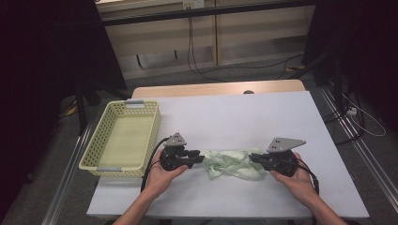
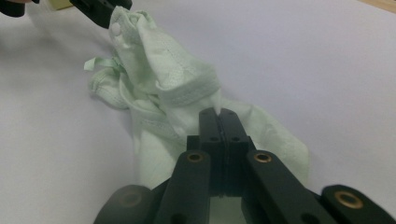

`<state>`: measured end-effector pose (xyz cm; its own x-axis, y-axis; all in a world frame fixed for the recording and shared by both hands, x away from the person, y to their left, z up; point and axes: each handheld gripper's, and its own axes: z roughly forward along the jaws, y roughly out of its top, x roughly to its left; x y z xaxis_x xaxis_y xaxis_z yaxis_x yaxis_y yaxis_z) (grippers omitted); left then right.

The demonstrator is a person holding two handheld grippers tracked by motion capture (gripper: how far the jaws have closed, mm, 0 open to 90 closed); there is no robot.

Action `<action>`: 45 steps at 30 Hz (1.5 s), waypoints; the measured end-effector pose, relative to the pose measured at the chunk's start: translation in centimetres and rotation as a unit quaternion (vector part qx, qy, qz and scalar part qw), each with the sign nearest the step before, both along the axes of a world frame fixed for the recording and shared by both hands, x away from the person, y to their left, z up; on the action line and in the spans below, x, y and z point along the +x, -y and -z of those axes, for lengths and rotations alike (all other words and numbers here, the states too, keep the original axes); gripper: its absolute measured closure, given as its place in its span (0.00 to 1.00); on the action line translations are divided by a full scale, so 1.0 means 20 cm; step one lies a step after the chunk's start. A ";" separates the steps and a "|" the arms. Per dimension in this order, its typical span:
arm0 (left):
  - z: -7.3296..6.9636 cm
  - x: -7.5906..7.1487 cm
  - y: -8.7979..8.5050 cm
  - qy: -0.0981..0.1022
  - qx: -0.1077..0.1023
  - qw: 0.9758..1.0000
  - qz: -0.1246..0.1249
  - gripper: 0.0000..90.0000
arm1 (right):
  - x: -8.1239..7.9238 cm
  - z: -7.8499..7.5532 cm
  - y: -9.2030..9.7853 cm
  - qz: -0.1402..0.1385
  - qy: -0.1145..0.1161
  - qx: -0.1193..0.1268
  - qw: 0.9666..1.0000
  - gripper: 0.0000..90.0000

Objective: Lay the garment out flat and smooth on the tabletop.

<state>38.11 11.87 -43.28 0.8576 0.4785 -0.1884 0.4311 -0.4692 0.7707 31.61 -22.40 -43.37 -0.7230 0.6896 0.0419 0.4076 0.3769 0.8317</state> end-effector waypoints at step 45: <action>-0.04 0.34 0.12 0.043 0.037 0.995 -0.082 1.00 | 0.49 -0.06 -0.02 0.110 0.017 -0.017 0.994 1.00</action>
<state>44.86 9.54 -42.45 0.7779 0.6235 -0.0774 0.4413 -0.4546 0.7737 41.46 -21.98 -42.08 -0.5548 0.8319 -0.0071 0.4547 0.3104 0.8348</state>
